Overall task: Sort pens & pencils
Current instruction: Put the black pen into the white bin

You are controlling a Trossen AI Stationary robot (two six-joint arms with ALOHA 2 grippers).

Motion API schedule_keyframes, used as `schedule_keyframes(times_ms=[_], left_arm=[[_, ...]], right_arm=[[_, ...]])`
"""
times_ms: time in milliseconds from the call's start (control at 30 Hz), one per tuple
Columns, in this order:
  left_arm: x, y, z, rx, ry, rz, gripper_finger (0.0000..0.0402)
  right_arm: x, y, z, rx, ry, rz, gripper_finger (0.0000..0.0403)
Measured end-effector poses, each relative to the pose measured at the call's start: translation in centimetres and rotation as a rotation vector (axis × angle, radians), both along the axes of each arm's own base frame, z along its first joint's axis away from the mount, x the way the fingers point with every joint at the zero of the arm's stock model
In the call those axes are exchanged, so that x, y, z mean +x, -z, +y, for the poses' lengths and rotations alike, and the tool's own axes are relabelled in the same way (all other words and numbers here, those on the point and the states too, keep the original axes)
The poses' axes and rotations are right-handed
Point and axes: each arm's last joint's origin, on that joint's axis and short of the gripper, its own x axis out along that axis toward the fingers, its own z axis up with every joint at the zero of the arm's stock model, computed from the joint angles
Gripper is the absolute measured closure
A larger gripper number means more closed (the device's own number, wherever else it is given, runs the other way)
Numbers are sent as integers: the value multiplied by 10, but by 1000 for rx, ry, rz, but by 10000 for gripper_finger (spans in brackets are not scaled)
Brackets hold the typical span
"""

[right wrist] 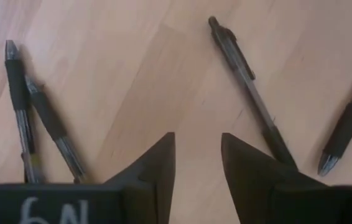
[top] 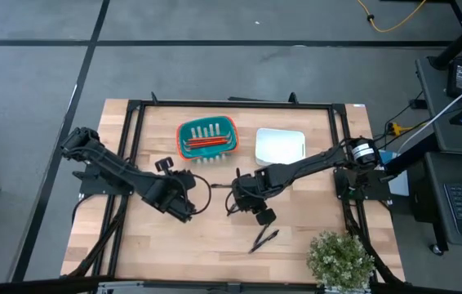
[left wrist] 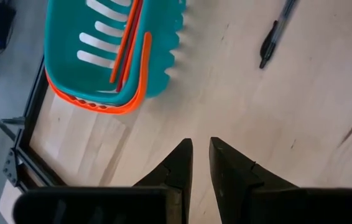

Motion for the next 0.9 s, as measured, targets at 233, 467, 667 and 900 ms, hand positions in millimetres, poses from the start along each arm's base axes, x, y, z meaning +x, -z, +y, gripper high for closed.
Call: schedule_keyframes(times_ms=[233, 467, 667, 900], left_arm=[[2, 0, 9, -10, -17, 40, 352], [-2, 0, 15, -3, -31, 106, 352], [-10, -1, 12, 20, -21, 164, 352], [-20, -3, 7, 60, -44, 196, 352]], right_arm=[[15, 2, 0, -32, -81, -12, 274], [47, 4, 2, -135, -156, 136, 274], [55, 16, 4, -140, -163, 169, 274], [58, 15, 3, -172, -206, 124, 274]])
